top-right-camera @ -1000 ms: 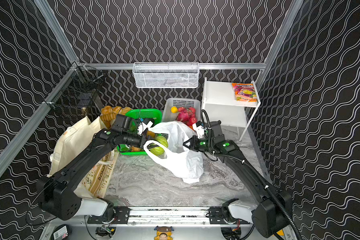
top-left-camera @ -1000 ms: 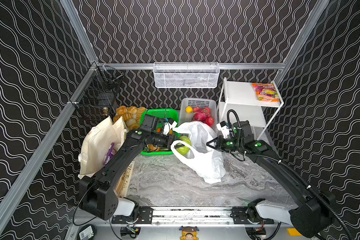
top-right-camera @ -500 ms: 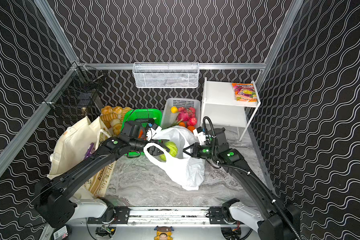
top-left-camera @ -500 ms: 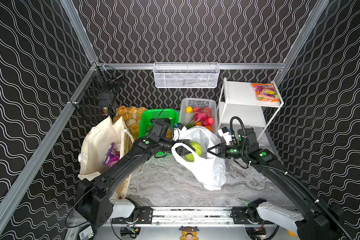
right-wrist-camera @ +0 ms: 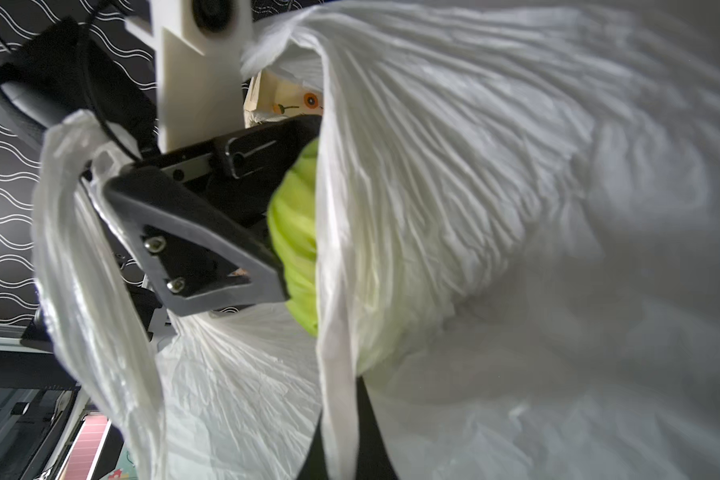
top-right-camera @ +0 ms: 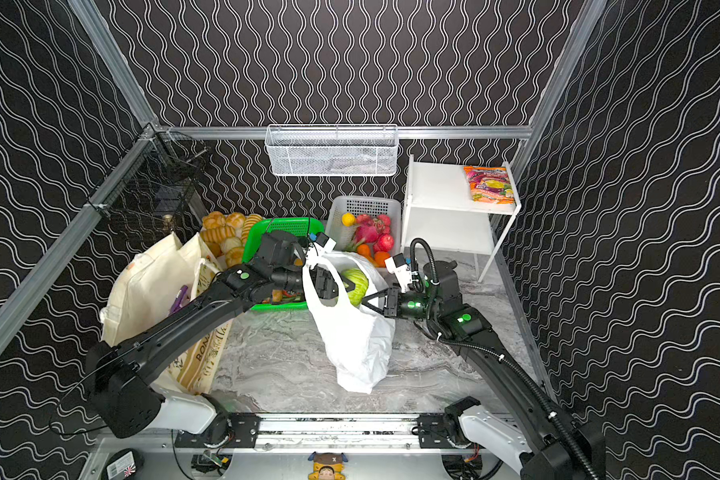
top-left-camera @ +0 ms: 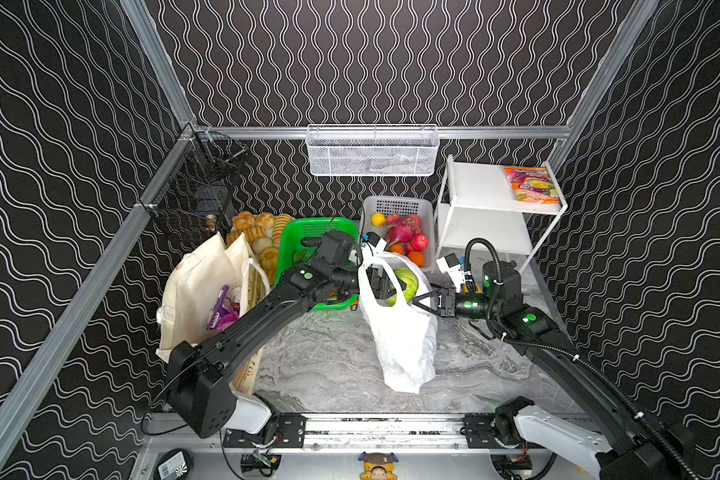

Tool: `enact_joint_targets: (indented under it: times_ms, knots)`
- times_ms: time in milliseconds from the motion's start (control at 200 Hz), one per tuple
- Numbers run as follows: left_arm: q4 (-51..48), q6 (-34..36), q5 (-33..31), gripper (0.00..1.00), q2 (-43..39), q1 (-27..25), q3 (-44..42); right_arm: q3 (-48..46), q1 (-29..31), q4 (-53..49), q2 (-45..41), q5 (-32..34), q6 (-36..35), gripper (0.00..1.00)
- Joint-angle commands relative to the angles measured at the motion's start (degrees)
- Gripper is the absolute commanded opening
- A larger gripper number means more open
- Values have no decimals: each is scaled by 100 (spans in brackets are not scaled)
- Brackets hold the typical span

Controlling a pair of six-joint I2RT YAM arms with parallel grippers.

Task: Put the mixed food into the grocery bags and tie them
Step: 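Carry the cabbage into the white plastic bag held by the right gripper, then release the cabbage in the bag and return left gripper to green basket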

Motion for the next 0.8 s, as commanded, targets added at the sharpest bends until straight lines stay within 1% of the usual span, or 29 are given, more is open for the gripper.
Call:
enact_joint_targets:
  times_ms: [0,70,85,110,285,436,506,661,741,796]
  knots:
    - [-266,311,-233,90,-40,-11,49,-5,3,246,-95,117,-28,0]
    - [-248,324,-353,94,-78,-9,44,-65,2,343,-164,174,2,0]
    - [-248,333,-370,97,-95,-9,51,-74,0,369,-175,174,17,0]
    - [-240,334,-395,99,-98,-13,60,-93,1,419,-186,145,39,0]
    - [-118,356,-366,99,-216,-5,45,-131,3,365,-209,162,10,0]
    - [38,392,-462,99,-399,-8,-76,-274,3,388,-342,531,36,0]
    - [91,405,-576,99,-537,-5,-151,-339,3,294,-409,871,24,0]
    - [224,512,-627,99,-909,-5,-351,-323,-8,-441,-458,2068,-168,0]
    - [224,654,-616,98,-1127,-12,-461,-353,-7,-685,-475,2461,-200,0]
    - [217,750,-621,98,-1301,-6,-540,-363,-7,-734,-498,2577,-210,0]
